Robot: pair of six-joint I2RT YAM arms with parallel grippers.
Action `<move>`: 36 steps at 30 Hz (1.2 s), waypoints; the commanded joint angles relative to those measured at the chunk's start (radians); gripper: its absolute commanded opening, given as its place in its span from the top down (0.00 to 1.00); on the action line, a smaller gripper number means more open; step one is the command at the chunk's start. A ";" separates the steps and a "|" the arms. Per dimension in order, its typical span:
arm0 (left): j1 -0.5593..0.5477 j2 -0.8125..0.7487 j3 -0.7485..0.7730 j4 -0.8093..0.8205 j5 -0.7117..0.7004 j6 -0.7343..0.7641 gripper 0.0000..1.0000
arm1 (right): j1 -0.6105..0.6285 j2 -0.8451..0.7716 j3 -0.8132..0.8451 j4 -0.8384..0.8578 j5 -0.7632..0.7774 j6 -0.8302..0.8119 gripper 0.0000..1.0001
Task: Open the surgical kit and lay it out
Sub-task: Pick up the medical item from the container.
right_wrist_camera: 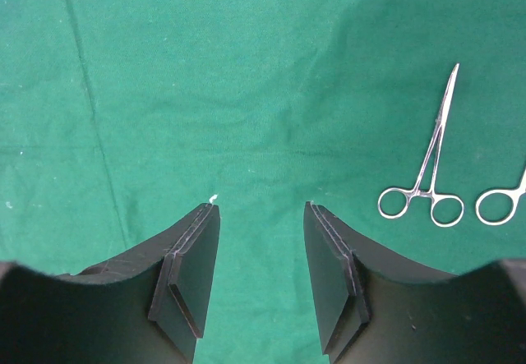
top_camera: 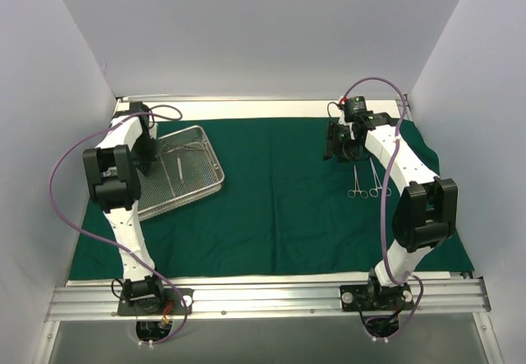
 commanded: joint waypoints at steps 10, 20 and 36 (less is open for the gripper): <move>0.005 -0.221 -0.084 -0.034 0.011 -0.110 0.98 | -0.003 -0.013 0.029 -0.023 0.015 0.010 0.54; -0.027 -0.422 -0.170 -0.001 0.146 -0.182 0.98 | 0.009 0.021 0.084 -0.037 0.028 -0.001 0.54; -0.154 -0.767 -0.330 -0.011 0.350 -0.306 0.98 | 0.117 0.144 0.331 -0.051 -0.165 -0.004 0.52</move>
